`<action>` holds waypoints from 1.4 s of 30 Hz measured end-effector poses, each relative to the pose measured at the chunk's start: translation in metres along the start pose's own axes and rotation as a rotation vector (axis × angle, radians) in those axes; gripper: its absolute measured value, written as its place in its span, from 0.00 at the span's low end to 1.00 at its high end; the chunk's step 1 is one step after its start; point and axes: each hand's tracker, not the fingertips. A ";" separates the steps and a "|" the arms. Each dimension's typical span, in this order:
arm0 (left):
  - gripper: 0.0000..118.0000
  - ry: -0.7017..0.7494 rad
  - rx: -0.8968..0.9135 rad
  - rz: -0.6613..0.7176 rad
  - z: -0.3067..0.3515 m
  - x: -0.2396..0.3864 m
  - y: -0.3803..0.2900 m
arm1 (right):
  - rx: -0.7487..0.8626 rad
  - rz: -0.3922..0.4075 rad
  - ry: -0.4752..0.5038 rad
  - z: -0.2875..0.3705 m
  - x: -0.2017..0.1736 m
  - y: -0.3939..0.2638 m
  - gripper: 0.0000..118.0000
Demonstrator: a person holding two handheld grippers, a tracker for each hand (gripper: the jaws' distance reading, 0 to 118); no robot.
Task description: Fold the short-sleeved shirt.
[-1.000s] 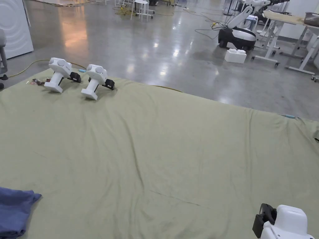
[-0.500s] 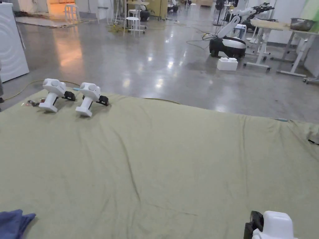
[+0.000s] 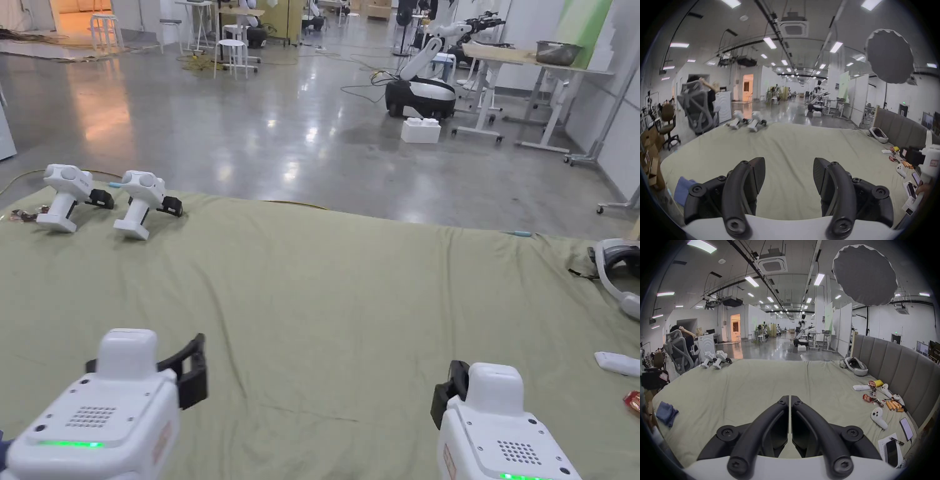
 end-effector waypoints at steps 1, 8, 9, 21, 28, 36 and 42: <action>0.60 -0.012 0.012 -0.005 -0.001 0.009 0.000 | 0.011 -0.002 -0.002 0.001 0.000 0.002 0.04; 0.25 -0.029 0.070 -0.029 0.001 0.058 0.003 | 0.051 -0.015 -0.015 0.007 0.002 0.009 0.04; 0.20 -0.018 0.075 -0.049 0.001 0.062 0.004 | 0.054 -0.021 -0.015 0.008 0.003 0.009 0.04; 0.04 -0.021 0.104 -0.034 0.003 0.075 -0.002 | 0.066 -0.071 -0.006 0.021 0.009 0.004 0.04; 0.04 0.008 0.122 -0.059 0.005 0.073 -0.006 | 0.068 -0.036 -0.003 0.020 0.010 0.008 0.04; 0.04 0.022 0.127 -0.089 0.006 0.071 -0.008 | 0.051 -0.024 -0.013 0.014 0.005 0.008 0.04; 0.04 0.029 0.122 -0.155 0.006 0.073 -0.010 | 0.064 -0.016 -0.009 0.014 0.001 0.005 0.04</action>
